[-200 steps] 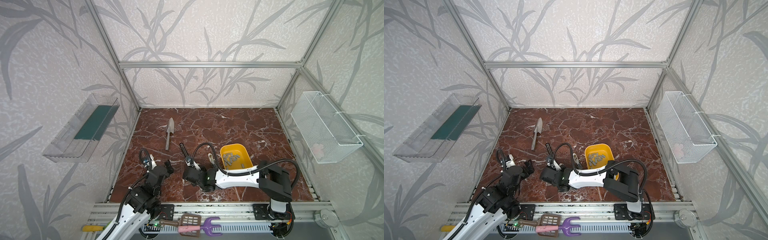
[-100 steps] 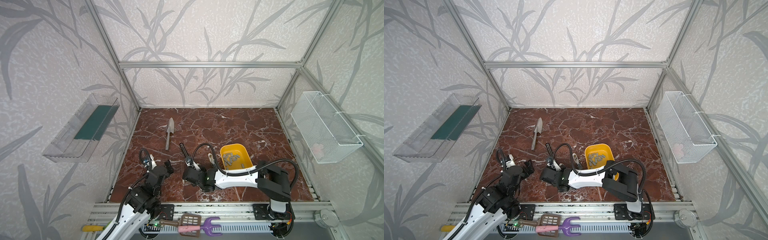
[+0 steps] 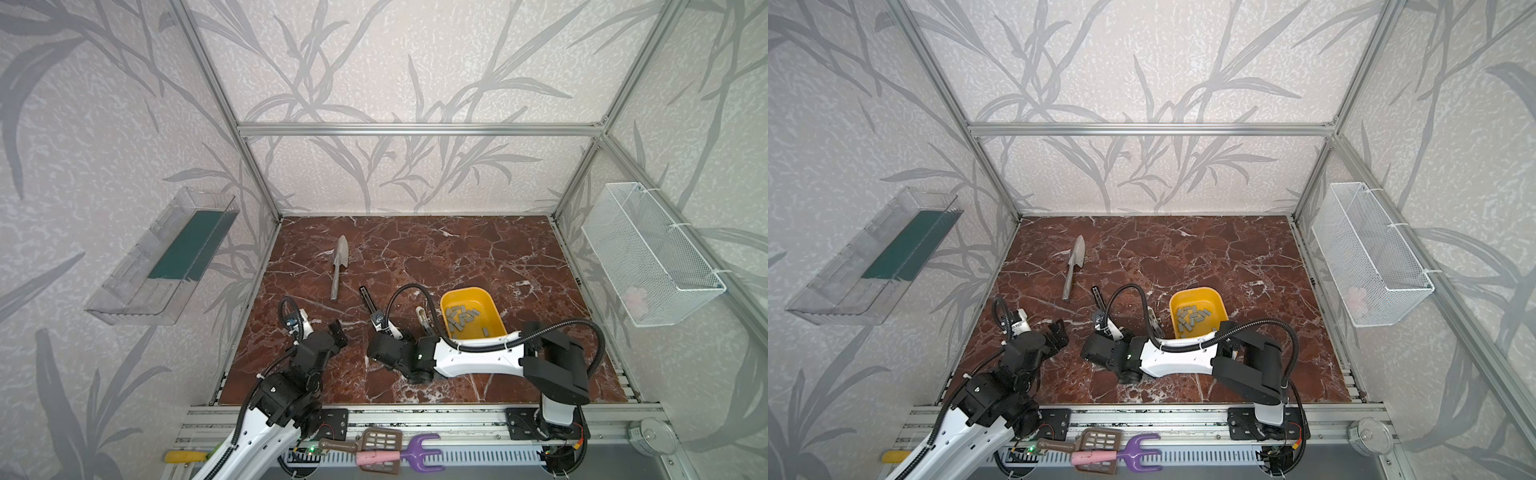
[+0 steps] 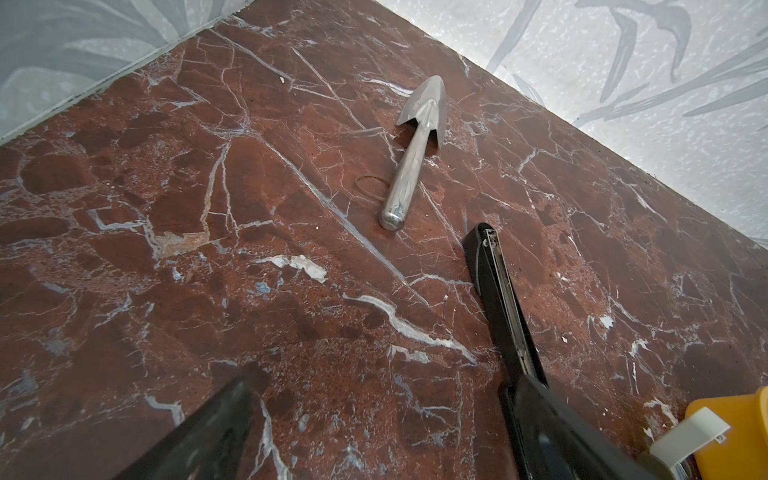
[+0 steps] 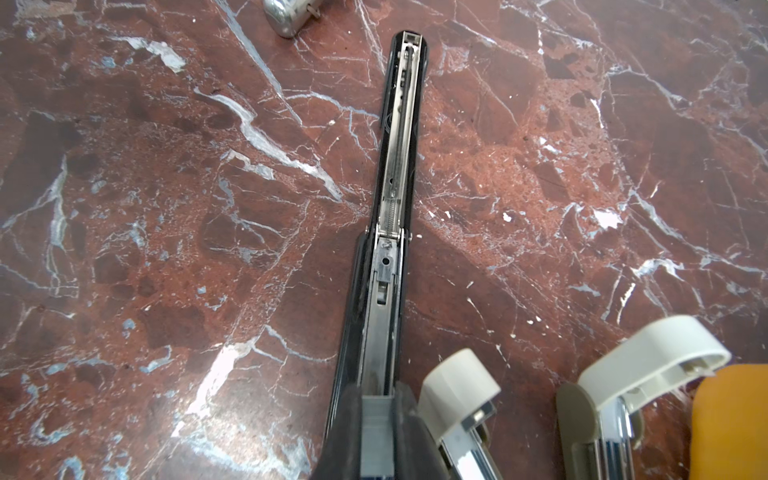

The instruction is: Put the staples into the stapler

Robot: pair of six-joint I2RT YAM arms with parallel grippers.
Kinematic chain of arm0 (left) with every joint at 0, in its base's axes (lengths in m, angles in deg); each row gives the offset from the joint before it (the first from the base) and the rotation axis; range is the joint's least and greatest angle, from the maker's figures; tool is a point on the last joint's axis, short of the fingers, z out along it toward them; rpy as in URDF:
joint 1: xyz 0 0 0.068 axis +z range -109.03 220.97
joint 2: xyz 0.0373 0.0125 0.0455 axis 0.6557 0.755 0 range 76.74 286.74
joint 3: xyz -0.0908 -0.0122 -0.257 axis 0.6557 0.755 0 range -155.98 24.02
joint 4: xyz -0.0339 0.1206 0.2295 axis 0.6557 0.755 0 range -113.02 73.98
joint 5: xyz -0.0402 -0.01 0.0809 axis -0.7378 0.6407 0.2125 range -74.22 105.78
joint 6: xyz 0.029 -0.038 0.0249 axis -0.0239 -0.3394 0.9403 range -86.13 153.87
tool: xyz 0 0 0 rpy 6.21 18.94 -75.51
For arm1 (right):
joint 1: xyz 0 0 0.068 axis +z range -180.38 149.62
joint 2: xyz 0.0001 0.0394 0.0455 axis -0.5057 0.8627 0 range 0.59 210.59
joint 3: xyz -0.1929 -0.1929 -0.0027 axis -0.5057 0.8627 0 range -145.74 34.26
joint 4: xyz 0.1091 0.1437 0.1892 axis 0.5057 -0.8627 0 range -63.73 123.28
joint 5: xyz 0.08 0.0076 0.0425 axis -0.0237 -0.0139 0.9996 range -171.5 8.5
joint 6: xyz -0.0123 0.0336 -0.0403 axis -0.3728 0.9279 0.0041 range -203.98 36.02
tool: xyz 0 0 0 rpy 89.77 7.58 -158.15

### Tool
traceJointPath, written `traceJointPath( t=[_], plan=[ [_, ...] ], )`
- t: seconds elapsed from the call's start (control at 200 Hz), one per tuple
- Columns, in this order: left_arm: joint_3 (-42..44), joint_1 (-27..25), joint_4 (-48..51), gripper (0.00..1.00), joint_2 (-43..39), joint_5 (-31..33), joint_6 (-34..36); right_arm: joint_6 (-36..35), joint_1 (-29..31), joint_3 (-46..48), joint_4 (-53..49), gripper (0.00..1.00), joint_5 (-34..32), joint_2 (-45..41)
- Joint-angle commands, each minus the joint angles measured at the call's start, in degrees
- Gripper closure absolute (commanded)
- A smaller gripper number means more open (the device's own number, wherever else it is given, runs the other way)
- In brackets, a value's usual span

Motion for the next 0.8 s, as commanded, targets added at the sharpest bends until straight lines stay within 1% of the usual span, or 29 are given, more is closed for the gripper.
traceJointPath(
  t=[0.0, 0.795],
  plan=[
    [0.8, 0.34, -0.45, 0.01, -0.4, 1.04, -0.1, 0.36, -0.28, -0.47, 0.18, 1.0, 0.24, 0.68],
    [0.79, 0.32, -0.47, 0.01, -0.42, 1.01, -0.09, 1.99, -1.17, -0.72, -0.36, 1.0, 2.06, 2.53]
  ],
)
